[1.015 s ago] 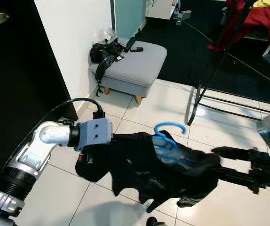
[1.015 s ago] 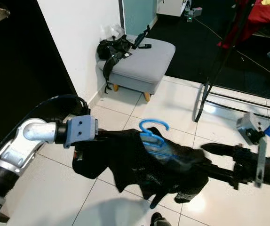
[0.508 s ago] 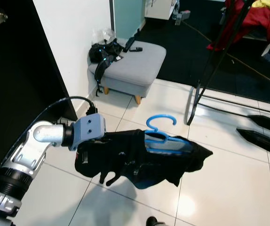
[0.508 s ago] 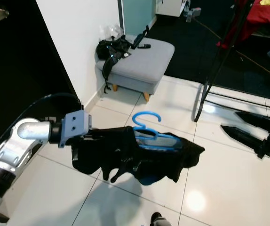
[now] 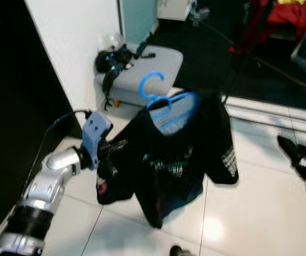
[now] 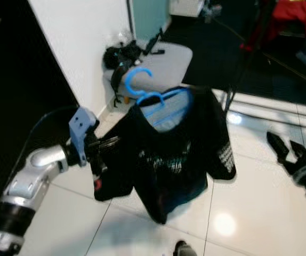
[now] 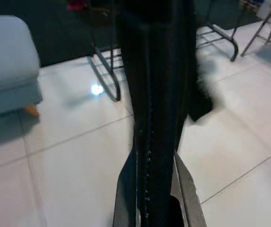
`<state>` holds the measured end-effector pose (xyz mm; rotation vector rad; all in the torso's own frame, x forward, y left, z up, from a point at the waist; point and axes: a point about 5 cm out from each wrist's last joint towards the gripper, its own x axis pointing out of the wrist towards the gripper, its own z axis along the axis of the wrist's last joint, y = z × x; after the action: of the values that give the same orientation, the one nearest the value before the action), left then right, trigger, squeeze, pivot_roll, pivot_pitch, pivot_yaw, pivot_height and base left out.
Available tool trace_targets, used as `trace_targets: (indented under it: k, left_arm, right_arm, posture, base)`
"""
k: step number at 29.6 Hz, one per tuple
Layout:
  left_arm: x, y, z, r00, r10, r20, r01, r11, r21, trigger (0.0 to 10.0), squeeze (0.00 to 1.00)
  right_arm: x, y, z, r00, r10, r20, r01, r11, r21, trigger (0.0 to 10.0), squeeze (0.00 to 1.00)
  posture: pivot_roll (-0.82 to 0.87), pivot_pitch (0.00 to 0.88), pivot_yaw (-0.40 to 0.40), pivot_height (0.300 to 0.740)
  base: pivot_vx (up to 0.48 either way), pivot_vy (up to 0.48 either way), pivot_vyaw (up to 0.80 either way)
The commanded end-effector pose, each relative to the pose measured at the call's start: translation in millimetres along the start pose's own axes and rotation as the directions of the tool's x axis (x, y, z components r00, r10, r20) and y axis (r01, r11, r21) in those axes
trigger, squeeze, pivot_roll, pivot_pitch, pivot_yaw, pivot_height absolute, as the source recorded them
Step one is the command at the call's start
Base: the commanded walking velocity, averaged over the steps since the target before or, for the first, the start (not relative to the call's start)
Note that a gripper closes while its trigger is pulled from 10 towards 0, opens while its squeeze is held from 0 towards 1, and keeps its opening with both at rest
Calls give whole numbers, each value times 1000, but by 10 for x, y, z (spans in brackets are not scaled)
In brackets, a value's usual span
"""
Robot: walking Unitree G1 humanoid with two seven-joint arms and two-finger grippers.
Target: Hang hanger
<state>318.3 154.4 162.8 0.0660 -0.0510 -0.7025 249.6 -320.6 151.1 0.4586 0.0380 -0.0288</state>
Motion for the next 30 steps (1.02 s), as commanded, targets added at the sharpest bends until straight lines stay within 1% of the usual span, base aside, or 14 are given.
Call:
trace_targets:
  k: [1,2,3,4,5,6,8,10,12,15,18,22,27,30]
  left_arm:
    - [-55,-27,3,997,60,44,-57,997,-51,10000,0]
    - [-106,-65,-49,993,105,50,-100,992,-81,10000,0]
    - [-106,-65,-49,993,105,50,-100,992,-81,10000,0]
    - [-229,-259,-218,984,174,30,-169,976,-139,10000,0]
    - [-229,-259,-218,984,174,30,-169,976,-139,10000,0]
    - [-252,-310,-254,982,185,23,-180,972,-151,10000,0]
    - [-258,-486,-322,988,152,4,-150,979,-139,10000,0]
    - [-206,-589,-325,992,130,9,-128,984,-127,10000,0]
    - [-170,-619,-316,993,120,21,-117,986,-119,10000,0]
    - [-47,-641,-258,993,101,53,-96,991,-97,10000,0]
    - [-19,-638,-232,993,103,58,-98,992,-84,10000,0]
    - [23,-661,-179,994,92,63,-89,995,-44,10000,0]
    - [30,-716,-168,997,60,57,-59,998,-16,10000,0]
    - [77,-755,-140,998,23,62,-24,1000,6,10000,0]
  right_arm:
    - [-42,89,-134,1000,-11,-26,11,1000,0,10000,0]
    - [-76,172,-284,999,-18,-44,19,1000,16,10000,0]
    - [-76,172,-284,999,-18,-44,19,1000,16,10000,0]
    - [-223,417,-664,992,-7,-126,0,998,-57,10000,0]
    - [-223,417,-664,992,-7,-126,0,998,-57,10000,0]
    - [-258,476,-739,990,-2,-142,-10,997,-82,10000,0]
    - [-271,524,-720,996,-34,-88,18,985,-173,10000,0]
    - [-216,545,-689,997,-62,-52,50,976,-212,10000,0]
    - [-180,551,-681,997,-68,-48,56,974,-219,10000,0]
    - [-74,652,-658,999,-38,-37,27,962,-273,10000,0]
    - [-52,686,-652,999,-38,-33,28,963,-266,10000,0]
    - [-36,741,-670,999,-41,-29,32,964,-262,10000,0]
    - [-62,715,-673,997,-74,-3,71,963,-261,10000,0]
    - [-73,694,-682,996,-94,8,93,964,-247,10000,0]
  posture:
    - [-37,157,19,740]
    - [-37,157,19,740]
    - [-37,157,19,740]
    - [-37,126,23,740]
    - [-37,126,23,740]
    - [-37,126,23,740]
    - [-41,110,25,740]
    - [-63,69,28,740]
    - [-63,69,28,740]
    - [-75,48,27,740]
    - [-78,45,32,740]
    - [-84,48,44,740]
    - [-99,58,62,740]
    - [-110,63,69,740]
  base:
    - [0,0,-775]
    - [0,0,-775]
    - [0,0,-775]
    - [0,0,-775]
    - [0,0,-775]
    - [0,0,-775]
    - [0,0,-781]
    - [234,0,-391]
    - [469,0,0]
    - [480,0,0]
    - [480,0,0]
    - [480,0,-745]
    - [480,0,-800]
    - [480,0,-800]
